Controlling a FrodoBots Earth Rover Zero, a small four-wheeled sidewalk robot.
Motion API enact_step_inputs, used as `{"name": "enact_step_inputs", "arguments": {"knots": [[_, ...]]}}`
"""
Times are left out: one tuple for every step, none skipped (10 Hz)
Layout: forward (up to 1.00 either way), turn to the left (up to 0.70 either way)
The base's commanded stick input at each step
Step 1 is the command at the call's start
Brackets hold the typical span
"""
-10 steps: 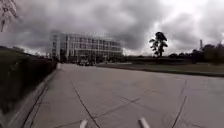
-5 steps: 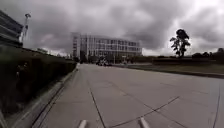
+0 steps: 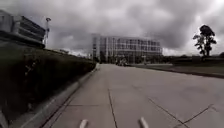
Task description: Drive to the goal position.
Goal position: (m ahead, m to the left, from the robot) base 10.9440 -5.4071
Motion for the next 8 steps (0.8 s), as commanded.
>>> {"name": "enact_step_inputs", "arguments": {"knots": [[0.50,0.00],[0.50,0.00],[0.50,0.00],[0.50,0.00],[0.50,0.00],[0.50,0.00],[0.50,0.00],[0.50,0.00]]}}
